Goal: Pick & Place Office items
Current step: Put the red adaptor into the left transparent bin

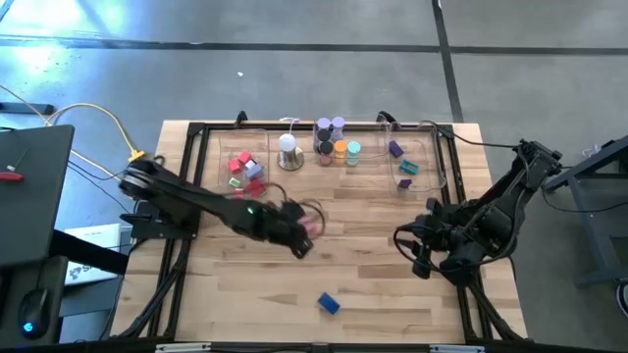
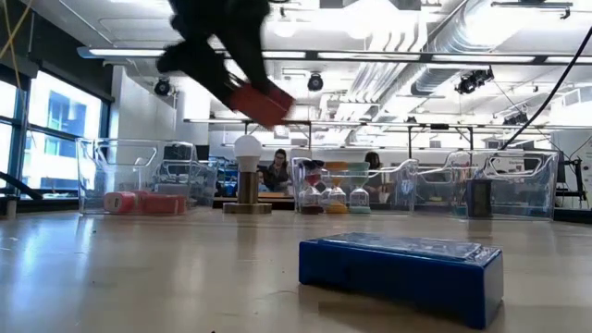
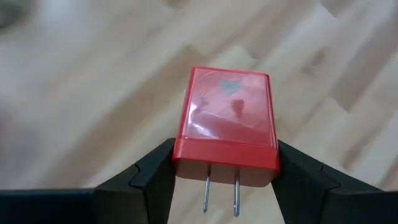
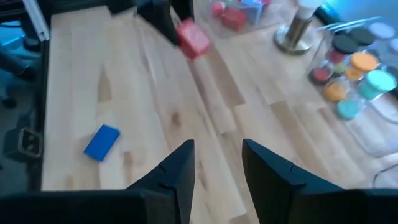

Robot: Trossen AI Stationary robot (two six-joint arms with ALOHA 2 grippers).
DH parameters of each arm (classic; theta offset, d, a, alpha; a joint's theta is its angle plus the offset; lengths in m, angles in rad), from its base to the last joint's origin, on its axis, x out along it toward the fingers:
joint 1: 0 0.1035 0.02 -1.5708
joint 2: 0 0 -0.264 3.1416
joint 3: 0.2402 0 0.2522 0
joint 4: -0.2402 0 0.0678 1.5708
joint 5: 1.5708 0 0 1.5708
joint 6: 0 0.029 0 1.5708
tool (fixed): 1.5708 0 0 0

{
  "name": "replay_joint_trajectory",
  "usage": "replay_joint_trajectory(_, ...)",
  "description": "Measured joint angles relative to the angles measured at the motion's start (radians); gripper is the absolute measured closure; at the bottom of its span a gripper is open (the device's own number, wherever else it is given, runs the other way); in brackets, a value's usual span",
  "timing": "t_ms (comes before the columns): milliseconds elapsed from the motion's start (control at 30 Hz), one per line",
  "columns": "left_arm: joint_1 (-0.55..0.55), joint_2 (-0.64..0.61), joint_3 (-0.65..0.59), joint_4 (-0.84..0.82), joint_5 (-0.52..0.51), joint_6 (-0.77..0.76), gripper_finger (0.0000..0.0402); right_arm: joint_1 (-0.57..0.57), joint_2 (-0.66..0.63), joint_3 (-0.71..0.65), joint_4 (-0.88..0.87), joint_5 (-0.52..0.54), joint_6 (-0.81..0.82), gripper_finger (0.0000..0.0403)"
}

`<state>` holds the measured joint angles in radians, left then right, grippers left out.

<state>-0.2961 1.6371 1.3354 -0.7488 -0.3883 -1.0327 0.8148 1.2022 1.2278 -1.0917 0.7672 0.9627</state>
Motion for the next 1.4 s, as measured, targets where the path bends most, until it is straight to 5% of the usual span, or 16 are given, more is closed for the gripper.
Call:
replay_joint_trajectory(367, 0.194, -0.267, 0.0, -0.51, -0.035, -0.235, 0.0197, -0.044, 0.0, 0.0, -0.004, 0.063, 0.028, 0.0282)
replay_joint_trajectory(500, 0.316, -0.296, 0.0, -0.626, -0.012, -0.213, 0.0197, -0.057, 0.0, 0.0, -0.008, 0.072, 0.055, 0.0282)
replay_joint_trajectory(667, 0.498, -0.288, 0.0, -0.628, 0.145, -0.17, 0.0197, -0.079, 0.0, 0.0, -0.003, 0.072, 0.065, 0.0282)
replay_joint_trajectory(933, 0.762, -0.263, 0.0, -0.629, 0.173, 0.049, 0.0197, -0.105, 0.0, 0.0, 0.004, 0.069, 0.094, 0.0282)
replay_joint_trajectory(1400, 0.956, -0.041, -0.001, -0.447, 0.312, 0.311, 0.0197, -0.18, 0.0, 0.0, -0.001, 0.08, 0.115, 0.0282)
